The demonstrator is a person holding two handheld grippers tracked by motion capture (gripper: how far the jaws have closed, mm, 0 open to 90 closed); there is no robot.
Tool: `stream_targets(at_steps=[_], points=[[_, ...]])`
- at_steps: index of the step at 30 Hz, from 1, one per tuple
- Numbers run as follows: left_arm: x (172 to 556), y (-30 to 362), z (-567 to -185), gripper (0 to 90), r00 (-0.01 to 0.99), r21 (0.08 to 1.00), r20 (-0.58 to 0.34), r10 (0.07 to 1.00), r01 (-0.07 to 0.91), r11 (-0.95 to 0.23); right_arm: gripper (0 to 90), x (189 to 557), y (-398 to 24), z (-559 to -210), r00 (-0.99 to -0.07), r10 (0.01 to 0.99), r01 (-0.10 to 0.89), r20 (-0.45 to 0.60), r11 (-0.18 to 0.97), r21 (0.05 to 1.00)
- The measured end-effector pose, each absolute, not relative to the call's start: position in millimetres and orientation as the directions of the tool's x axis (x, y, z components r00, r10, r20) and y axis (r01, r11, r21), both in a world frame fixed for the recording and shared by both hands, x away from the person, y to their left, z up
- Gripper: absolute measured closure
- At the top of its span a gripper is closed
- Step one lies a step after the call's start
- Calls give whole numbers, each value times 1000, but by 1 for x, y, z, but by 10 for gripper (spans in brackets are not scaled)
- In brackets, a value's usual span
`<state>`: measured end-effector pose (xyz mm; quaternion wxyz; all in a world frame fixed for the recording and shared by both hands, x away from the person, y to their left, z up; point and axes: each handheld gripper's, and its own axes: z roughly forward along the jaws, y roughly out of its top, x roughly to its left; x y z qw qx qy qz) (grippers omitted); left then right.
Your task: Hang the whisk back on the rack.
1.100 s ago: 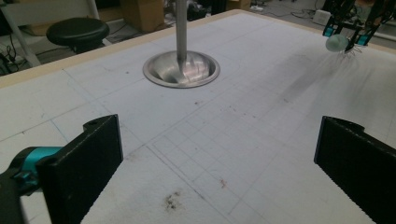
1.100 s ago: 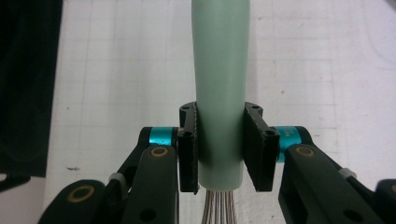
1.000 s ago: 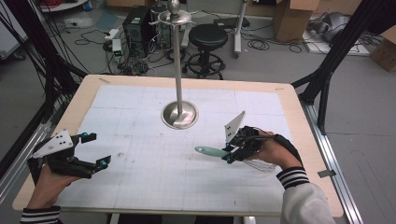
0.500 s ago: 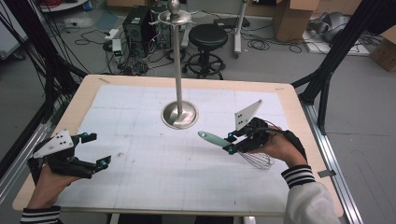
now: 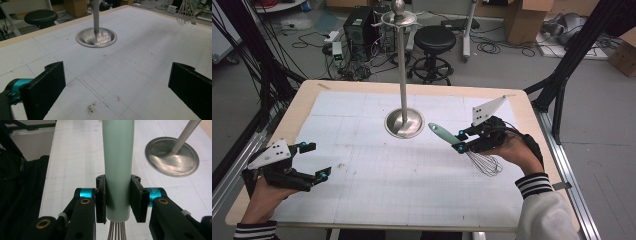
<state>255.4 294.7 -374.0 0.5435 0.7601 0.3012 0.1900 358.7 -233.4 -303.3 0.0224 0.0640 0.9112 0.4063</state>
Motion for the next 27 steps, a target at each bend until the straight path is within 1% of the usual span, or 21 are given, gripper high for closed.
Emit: stream_targets(at_steps=[4, 14, 22, 27], points=[[255, 295, -374, 17, 746, 941, -39, 665, 252, -227, 697, 360, -236, -299, -986, 165, 120, 18, 638, 761], [255, 295, -374, 17, 746, 941, -39, 665, 251, -227, 697, 366, -238, -282, -975, 223, 136, 3, 583, 801], [255, 296, -374, 17, 744, 942, -41, 667, 251, -222, 697, 372, -237, -276, -970, 242, 141, 2, 558, 818], [255, 297, -374, 17, 743, 941, -40, 668, 253, -225, 697, 377, -237, -268, -963, 270, 158, 13, 524, 837]])
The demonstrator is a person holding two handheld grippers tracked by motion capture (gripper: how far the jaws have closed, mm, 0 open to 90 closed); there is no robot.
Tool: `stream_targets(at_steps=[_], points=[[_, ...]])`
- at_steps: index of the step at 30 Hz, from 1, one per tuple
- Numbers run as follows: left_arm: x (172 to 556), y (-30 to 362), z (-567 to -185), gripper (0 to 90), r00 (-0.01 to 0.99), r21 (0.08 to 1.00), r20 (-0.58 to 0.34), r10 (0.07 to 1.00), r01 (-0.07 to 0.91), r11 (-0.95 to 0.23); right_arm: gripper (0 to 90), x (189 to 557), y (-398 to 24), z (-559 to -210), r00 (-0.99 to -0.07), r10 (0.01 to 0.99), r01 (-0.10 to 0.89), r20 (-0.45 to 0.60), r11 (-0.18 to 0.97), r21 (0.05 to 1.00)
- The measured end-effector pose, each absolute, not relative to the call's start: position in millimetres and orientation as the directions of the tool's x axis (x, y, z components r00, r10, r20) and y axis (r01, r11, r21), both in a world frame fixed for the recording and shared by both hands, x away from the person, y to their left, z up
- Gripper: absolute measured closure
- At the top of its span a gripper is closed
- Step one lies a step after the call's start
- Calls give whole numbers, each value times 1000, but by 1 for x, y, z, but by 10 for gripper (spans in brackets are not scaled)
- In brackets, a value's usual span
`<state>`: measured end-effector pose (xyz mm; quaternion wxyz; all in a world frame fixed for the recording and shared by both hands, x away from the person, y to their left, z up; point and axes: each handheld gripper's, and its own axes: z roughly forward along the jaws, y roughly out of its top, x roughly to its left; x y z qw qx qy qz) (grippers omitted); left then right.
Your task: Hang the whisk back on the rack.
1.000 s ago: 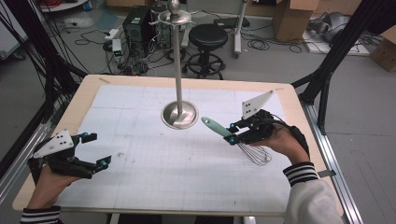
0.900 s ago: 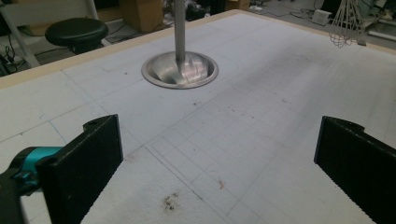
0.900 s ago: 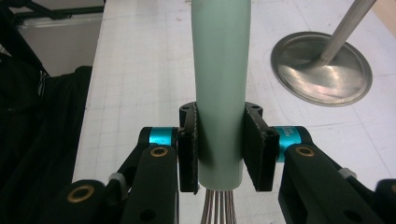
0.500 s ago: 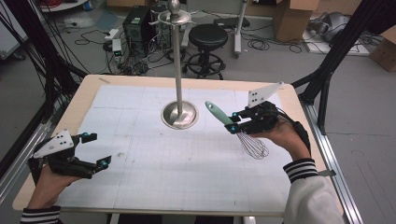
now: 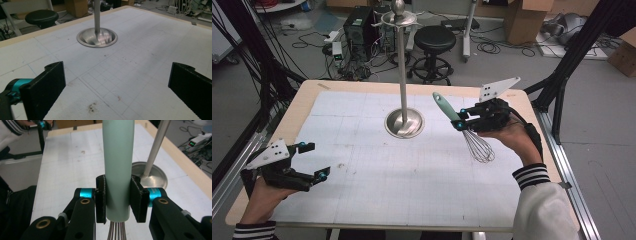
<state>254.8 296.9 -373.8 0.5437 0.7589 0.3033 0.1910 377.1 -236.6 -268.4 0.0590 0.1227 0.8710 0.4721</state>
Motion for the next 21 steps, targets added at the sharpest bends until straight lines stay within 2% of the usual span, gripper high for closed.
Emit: stream_targets(at_steps=[21], points=[[255, 295, -374, 17, 749, 941, -37, 662, 250, -230, 697, 407, -228, -228, -951, 308, 174, 32, 443, 880]])
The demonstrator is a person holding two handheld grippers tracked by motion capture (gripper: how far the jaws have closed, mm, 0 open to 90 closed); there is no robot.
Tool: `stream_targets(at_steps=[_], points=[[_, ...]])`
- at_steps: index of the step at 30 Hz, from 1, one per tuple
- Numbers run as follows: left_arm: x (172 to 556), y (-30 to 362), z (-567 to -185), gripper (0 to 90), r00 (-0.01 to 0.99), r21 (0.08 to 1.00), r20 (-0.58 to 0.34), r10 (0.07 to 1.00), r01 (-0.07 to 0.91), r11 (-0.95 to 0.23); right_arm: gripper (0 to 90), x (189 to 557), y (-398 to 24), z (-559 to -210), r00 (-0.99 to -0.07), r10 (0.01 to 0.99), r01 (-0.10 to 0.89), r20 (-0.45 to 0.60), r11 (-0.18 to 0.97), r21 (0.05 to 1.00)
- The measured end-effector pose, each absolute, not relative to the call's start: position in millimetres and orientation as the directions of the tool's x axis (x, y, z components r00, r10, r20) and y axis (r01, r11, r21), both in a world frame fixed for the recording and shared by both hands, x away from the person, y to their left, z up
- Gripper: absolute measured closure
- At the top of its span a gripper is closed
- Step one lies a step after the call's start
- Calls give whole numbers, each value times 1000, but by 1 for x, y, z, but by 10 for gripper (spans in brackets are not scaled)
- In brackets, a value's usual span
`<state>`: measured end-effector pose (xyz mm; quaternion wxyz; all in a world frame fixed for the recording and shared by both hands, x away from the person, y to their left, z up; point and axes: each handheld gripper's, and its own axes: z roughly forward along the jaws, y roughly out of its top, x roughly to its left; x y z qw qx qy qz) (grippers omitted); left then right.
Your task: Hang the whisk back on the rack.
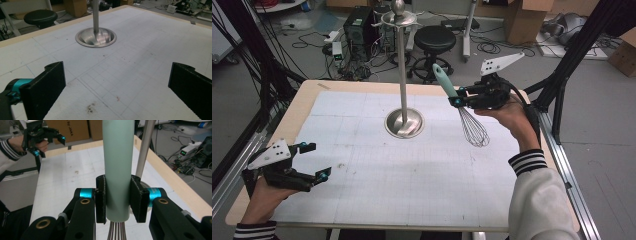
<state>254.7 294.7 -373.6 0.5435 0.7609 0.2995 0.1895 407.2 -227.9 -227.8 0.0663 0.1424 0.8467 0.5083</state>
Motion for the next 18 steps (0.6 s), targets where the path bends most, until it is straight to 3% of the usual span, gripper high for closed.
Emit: stream_targets(at_steps=[18], points=[[254, 295, -374, 17, 749, 941, -37, 662, 250, -229, 697, 418, -200, -209, -949, 314, 157, 18, 424, 892]])
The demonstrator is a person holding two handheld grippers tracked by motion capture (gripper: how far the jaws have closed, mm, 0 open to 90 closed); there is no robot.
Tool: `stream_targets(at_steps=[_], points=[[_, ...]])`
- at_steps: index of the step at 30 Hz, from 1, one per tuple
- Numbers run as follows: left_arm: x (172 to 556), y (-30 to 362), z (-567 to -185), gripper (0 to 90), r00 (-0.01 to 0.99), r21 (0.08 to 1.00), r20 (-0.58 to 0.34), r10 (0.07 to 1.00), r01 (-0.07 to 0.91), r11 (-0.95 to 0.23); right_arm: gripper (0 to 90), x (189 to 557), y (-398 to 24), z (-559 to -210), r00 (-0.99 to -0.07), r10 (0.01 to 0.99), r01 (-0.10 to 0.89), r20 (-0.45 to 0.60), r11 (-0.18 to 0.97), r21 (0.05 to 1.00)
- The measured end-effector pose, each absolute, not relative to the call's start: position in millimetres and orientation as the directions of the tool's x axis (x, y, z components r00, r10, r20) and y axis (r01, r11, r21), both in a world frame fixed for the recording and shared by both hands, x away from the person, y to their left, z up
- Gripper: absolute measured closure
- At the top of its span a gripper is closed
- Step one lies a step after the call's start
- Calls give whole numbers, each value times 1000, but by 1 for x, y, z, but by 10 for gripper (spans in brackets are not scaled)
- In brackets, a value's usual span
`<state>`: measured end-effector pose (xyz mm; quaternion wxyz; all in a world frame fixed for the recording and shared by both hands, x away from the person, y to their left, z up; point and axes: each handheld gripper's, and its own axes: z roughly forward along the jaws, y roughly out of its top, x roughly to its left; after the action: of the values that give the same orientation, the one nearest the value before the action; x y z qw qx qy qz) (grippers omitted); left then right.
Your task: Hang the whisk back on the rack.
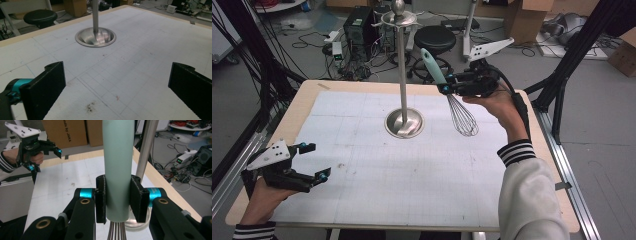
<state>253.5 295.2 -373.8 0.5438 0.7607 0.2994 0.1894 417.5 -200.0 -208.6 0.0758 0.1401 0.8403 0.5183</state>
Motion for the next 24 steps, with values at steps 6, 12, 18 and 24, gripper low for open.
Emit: stream_targets(at_steps=[6, 12, 18, 24], points=[[253, 296, -373, 17, 748, 943, -43, 662, 248, -220, 697, 418, -188, -201, -947, 321, 130, -12, 414, 901], [253, 295, -373, 17, 751, 944, -43, 659, 247, -219, 697, 421, -176, -194, -945, 325, 117, -21, 399, 909], [253, 296, -373, 17, 751, 944, -43, 659, 246, -219, 697, 423, -163, -187, -944, 327, 98, -40, 395, 913], [252, 297, -373, 17, 750, 945, -46, 659, 246, -214, 697, 424, -156, -184, -942, 334, 96, -42, 386, 917]])
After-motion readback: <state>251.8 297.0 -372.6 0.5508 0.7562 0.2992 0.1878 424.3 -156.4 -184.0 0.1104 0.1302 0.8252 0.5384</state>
